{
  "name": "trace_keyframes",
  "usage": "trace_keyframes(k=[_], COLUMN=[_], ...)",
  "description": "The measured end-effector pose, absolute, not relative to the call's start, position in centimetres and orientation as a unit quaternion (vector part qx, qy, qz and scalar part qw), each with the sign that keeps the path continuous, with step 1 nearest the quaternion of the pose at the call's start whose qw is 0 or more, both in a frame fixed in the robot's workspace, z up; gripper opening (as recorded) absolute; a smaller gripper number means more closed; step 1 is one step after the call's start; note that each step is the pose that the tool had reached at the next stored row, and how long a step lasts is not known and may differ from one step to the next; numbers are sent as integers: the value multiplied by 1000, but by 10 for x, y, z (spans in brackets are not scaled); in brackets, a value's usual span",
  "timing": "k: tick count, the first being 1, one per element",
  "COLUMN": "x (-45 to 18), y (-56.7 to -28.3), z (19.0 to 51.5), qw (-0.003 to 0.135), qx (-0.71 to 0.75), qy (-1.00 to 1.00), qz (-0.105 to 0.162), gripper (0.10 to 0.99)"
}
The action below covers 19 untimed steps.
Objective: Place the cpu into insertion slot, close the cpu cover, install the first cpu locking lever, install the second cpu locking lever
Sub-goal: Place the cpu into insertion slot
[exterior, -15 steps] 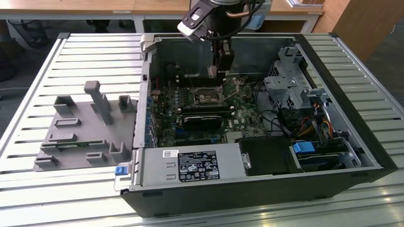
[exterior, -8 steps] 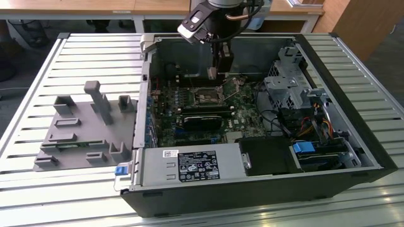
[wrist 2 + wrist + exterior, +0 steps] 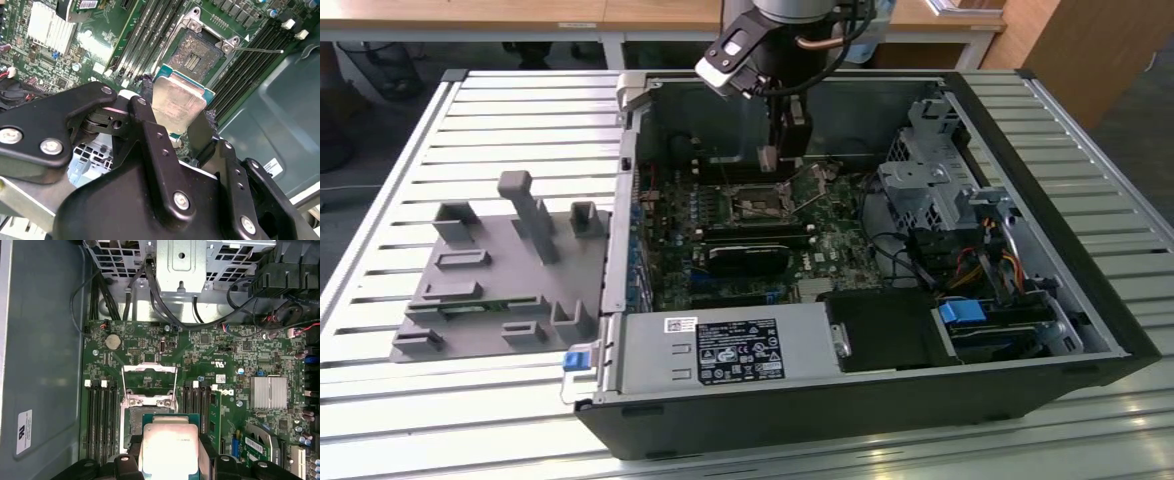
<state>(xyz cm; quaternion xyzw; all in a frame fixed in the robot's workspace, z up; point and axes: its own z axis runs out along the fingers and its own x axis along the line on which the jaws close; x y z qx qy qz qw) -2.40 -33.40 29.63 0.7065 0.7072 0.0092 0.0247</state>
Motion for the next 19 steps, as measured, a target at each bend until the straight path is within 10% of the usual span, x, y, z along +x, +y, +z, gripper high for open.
trace_keyframes(k=[19], x=[-24], y=[-334], z=[282], qw=[28], qx=[706], qy=[707], qz=[6], gripper=[525])
